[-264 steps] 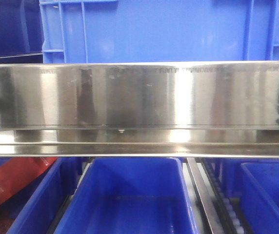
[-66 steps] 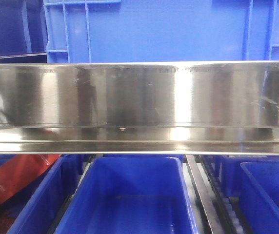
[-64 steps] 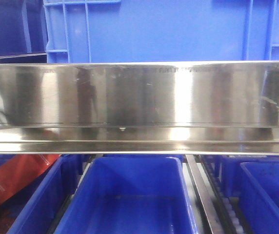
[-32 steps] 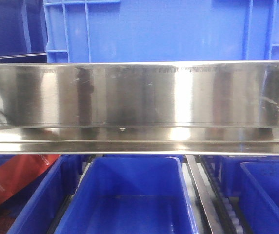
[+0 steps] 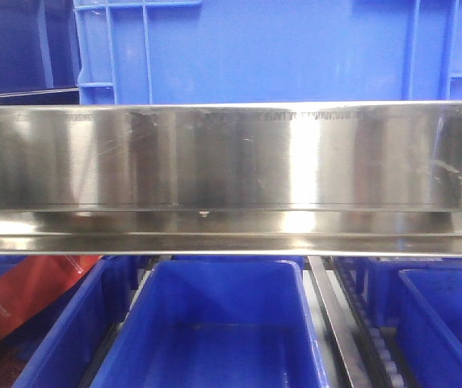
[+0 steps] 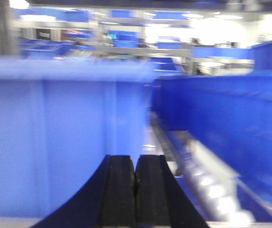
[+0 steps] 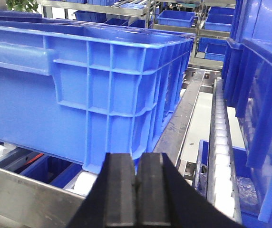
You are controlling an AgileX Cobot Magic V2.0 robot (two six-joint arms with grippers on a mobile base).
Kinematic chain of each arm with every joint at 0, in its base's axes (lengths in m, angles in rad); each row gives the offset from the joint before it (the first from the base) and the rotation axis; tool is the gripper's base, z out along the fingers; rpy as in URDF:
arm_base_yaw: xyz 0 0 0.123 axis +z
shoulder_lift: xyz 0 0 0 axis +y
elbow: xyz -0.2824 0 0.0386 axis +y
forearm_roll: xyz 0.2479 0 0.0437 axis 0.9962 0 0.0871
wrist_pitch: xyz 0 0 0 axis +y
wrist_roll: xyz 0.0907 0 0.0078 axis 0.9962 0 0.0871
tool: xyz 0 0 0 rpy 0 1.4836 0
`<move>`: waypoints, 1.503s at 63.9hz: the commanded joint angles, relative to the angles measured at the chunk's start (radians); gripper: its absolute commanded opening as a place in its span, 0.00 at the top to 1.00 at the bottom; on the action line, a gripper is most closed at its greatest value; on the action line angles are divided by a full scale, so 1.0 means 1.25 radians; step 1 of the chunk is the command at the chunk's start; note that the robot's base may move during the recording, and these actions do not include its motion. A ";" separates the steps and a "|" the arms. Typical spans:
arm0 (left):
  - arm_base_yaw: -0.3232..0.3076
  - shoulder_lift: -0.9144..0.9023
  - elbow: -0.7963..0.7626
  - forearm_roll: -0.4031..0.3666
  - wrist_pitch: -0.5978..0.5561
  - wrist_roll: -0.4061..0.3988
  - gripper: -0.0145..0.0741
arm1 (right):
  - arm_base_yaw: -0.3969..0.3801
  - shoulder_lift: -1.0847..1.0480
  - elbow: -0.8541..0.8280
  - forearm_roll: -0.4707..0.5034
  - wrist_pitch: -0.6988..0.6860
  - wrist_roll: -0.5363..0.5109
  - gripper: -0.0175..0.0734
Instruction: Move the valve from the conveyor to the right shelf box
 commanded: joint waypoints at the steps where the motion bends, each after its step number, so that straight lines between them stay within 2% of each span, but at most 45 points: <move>1: 0.014 -0.024 0.054 0.000 -0.031 -0.007 0.96 | -0.003 -0.004 0.002 -0.005 -0.023 0.000 0.98; 8: 0.014 -0.024 0.101 -0.005 -0.068 -0.007 0.96 | -0.003 -0.004 0.002 -0.005 -0.023 0.000 0.98; 11: 0.014 -0.024 0.101 -0.005 -0.013 -0.007 0.96 | -0.003 -0.004 0.002 -0.005 -0.023 0.000 0.98; 15: 0.014 -0.024 0.101 -0.005 -0.008 -0.007 0.96 | -0.003 -0.004 0.002 -0.005 -0.026 0.000 0.98; 81: 0.014 -0.024 0.101 -0.005 -0.019 -0.007 0.96 | -0.003 -0.004 0.002 -0.005 -0.057 0.000 0.98; 90: 0.014 -0.024 0.101 -0.005 -0.019 -0.007 0.96 | -0.050 -0.004 0.018 -0.049 -0.096 0.004 0.98; 96: 0.014 -0.024 0.101 -0.005 -0.019 -0.007 0.96 | -0.110 -0.014 0.042 -0.100 -0.108 0.093 0.98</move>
